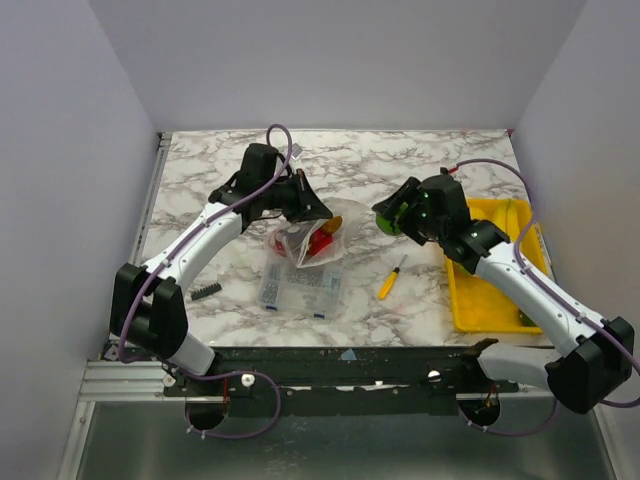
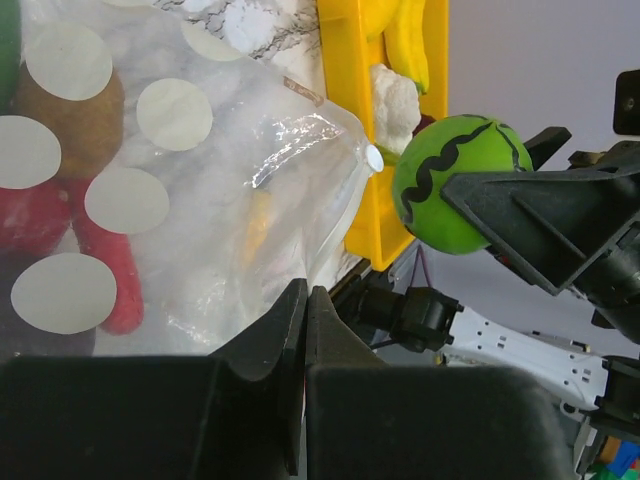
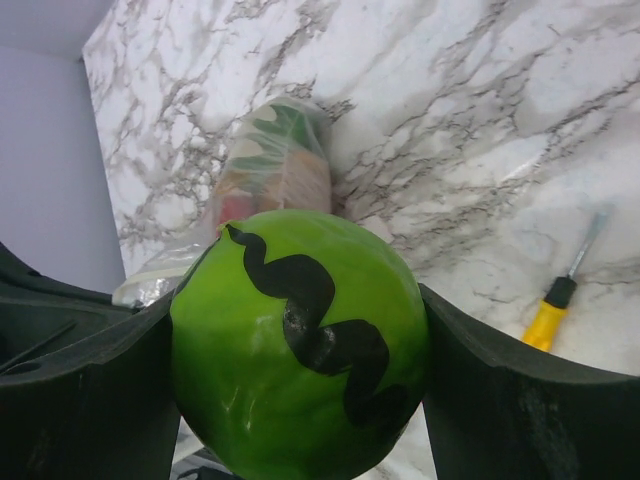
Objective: Place the food in the zip-top bag and seal the zipper
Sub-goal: Place the fake fruit in the zipper food storage bag.
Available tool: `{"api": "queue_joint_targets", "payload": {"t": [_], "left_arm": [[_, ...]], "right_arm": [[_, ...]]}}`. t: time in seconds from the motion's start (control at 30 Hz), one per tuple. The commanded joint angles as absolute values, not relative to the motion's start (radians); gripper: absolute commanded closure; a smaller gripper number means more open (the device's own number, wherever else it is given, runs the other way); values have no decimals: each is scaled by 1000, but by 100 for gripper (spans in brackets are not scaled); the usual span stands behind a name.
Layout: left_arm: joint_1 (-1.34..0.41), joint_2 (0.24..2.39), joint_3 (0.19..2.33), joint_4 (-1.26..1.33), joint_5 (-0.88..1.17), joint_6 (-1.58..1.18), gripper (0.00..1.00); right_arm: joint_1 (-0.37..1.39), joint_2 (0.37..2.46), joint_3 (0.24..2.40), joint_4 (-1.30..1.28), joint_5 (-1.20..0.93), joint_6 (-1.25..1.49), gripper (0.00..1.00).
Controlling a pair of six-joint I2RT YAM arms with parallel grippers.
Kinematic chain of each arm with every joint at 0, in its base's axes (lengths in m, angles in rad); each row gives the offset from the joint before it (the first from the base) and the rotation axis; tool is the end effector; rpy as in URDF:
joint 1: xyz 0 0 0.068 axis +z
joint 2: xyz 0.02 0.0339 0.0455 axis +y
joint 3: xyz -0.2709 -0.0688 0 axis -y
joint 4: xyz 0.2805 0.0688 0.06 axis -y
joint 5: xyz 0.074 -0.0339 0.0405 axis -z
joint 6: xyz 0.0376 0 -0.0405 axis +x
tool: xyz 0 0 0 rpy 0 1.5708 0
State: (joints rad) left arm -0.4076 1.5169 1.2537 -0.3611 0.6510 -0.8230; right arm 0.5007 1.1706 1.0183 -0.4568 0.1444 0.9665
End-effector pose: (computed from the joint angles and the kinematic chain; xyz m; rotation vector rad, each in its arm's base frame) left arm 0.3363 -0.1700 0.3082 -0.0880 2.4059 -1.3550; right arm 0.2588 0.1354 0.3161 0.6025 2.1719 0.6657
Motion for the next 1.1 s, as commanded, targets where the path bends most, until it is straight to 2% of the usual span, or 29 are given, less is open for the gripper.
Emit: {"api": "queue_joint_targets", "payload": {"t": [0.0,0.4,0.63,0.77,0.93,1.07], "left_arm": [[-423,1504,1220,-264,607,-908,100],[-293,1445,1212,-363,648,-735,100],[-225,1433,1294,-463,565,-577,100],[-214,1471,1323,-440,585,-625,100],[-215,1537,1360,-381,722,-753,100],[-215,1569,1401,-431,710,-761,100]], "right_arm": [[531,1208,1024,-304,193,992,99],[797,1340,1107,-197,331,890,99],[850,1364,1086,-128,353,868,99],[854,1385,1123,-144,366,833,99],[860,1390,1146,-124,390,786,100],[884,1431,1201,-112,404,741,99]]}}
